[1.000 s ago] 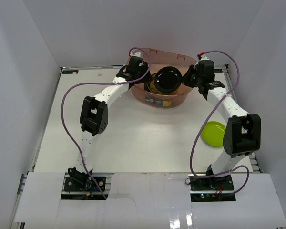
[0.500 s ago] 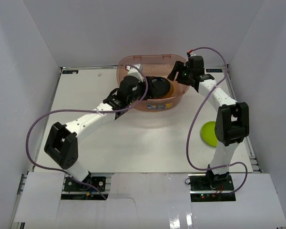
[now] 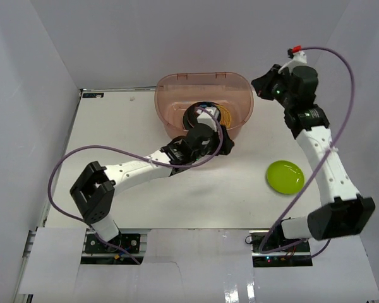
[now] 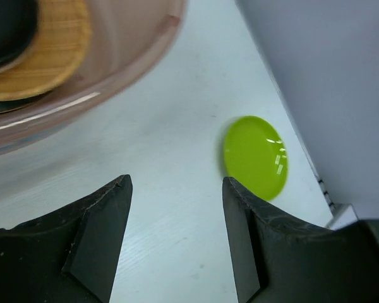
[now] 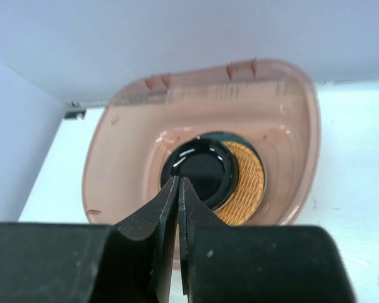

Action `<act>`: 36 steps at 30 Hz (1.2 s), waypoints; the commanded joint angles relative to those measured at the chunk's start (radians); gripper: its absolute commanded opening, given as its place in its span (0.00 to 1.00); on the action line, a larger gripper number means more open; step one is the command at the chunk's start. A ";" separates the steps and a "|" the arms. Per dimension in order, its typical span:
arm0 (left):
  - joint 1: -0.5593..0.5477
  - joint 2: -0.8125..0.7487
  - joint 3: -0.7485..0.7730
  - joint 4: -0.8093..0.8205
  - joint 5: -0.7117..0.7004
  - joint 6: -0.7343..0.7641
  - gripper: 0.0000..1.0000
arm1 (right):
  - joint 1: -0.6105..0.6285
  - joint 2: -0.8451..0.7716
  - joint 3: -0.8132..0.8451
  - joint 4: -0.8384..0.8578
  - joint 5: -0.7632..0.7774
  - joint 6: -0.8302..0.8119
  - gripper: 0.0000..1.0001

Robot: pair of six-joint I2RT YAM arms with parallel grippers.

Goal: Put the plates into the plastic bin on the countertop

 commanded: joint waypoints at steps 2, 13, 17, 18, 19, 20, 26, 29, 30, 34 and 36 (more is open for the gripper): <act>-0.132 0.152 0.163 -0.012 0.026 0.018 0.70 | -0.040 -0.221 -0.062 0.010 0.001 0.012 0.08; -0.201 0.695 0.657 -0.191 0.239 -0.062 0.70 | -0.040 -0.594 -0.321 0.149 -0.323 0.179 0.29; -0.198 0.829 0.778 -0.233 0.230 -0.081 0.69 | -0.037 -0.644 -0.401 0.172 -0.380 0.212 0.31; -0.197 0.867 0.798 -0.233 0.229 -0.085 0.66 | -0.037 -0.658 -0.426 0.175 -0.391 0.212 0.31; -0.192 0.889 0.812 -0.233 0.230 -0.091 0.63 | -0.036 -0.666 -0.437 0.174 -0.394 0.212 0.31; -0.182 0.930 0.850 -0.234 0.235 -0.110 0.58 | -0.036 -0.675 -0.447 0.177 -0.396 0.212 0.31; -0.155 0.908 0.805 -0.202 0.209 -0.148 0.00 | -0.031 -0.703 -0.504 0.169 -0.404 0.198 0.31; -0.151 0.768 0.668 -0.094 0.245 -0.136 0.00 | -0.029 -0.724 -0.507 0.171 -0.385 0.198 0.31; -0.148 0.731 0.629 -0.045 0.262 -0.134 0.00 | -0.028 -0.727 -0.491 0.168 -0.390 0.201 0.31; -0.123 0.508 0.582 0.040 0.301 -0.104 0.00 | -0.017 -0.727 -0.411 0.166 -0.428 0.219 0.33; -0.105 0.425 0.555 0.074 0.276 -0.079 0.00 | -0.016 -0.732 -0.362 0.166 -0.424 0.221 0.34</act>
